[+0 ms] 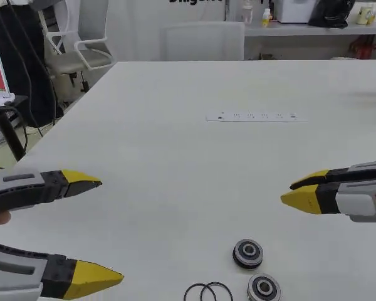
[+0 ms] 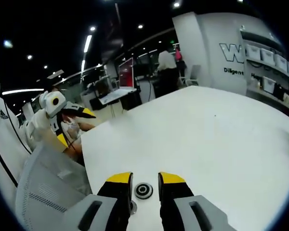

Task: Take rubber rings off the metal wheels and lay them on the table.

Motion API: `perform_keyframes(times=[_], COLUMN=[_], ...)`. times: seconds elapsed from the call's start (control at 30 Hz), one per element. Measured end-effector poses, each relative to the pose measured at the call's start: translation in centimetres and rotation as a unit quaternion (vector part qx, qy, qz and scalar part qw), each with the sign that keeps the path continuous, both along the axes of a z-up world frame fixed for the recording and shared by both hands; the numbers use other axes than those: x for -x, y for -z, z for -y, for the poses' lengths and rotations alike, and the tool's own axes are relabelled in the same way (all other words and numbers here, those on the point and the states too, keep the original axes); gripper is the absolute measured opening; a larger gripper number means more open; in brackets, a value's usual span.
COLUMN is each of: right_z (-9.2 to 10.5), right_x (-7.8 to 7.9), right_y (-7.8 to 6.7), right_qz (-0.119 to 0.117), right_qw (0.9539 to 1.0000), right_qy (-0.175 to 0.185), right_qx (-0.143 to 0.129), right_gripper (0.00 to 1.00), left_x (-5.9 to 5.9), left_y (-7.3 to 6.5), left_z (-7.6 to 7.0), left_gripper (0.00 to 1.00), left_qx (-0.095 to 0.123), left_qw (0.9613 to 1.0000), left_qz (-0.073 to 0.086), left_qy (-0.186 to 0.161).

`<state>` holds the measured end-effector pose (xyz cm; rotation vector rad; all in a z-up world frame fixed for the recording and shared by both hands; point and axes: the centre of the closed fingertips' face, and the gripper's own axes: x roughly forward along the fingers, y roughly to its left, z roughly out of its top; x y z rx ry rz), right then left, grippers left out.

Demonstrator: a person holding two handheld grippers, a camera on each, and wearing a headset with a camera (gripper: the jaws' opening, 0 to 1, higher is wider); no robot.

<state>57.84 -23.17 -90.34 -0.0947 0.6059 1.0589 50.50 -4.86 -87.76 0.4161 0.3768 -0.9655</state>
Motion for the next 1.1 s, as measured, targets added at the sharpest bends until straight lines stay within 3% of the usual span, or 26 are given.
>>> perform_keyframes(times=[0.33,0.6,0.7,1.1], right_z=[0.9,1.2,1.5,1.3], right_x=[-0.1,0.1,0.3,0.7], right_y=[2.6,4.4,5.4,6.3], right_qz=[-0.027,-0.043,-0.039,-0.045], right_qw=[0.9996,0.9988,0.9982,0.998], right_qy=[0.006,0.008,0.005,-0.006], right_qx=[0.01,0.02,0.045,0.043], right_gripper=[0.19,0.18,0.19,0.19], left_x=[-0.7,-1.8,-2.2,-4.4], left_y=[-1.2,-2.8,-3.5,-6.1], left_z=[0.8,1.7,2.3,5.4], left_gripper=[0.76,0.76,0.76,0.76], left_qx=[-0.02,-0.029,-0.03,-0.027], left_qw=[0.9995,0.9982,0.9974,0.9935], left_qz=[0.01,0.029,0.04,0.075], left_qy=[0.024,0.043,0.052,0.081])
